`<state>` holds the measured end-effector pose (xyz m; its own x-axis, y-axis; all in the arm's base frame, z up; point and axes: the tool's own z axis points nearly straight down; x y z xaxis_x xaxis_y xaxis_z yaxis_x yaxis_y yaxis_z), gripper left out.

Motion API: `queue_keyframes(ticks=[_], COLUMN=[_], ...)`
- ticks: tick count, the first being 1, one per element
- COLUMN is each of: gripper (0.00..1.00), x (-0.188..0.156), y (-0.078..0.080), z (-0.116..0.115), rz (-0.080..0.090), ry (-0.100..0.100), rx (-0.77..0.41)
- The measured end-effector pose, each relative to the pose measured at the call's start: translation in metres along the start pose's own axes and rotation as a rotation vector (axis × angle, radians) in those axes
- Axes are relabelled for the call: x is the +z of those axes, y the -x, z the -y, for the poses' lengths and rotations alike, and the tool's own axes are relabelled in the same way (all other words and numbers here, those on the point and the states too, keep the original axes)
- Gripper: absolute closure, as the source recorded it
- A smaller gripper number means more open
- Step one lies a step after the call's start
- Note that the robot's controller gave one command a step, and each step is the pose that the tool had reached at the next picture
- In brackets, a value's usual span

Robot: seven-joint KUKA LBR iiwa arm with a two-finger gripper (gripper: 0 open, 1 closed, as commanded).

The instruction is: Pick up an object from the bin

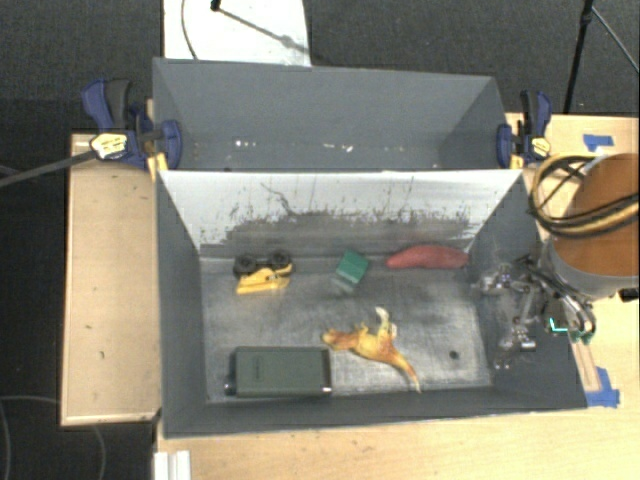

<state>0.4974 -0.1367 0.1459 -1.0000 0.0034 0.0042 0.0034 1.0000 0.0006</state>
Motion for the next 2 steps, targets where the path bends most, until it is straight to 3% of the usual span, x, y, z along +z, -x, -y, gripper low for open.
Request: queue_keyframes(ticks=[1,2], gripper=[0.0,0.0], x=[-0.003,0.061], y=[0.002,0.004], z=[0.0,-0.067], rz=[0.007,0.012], ry=[-0.001,-0.001], rx=[-0.005,0.071])
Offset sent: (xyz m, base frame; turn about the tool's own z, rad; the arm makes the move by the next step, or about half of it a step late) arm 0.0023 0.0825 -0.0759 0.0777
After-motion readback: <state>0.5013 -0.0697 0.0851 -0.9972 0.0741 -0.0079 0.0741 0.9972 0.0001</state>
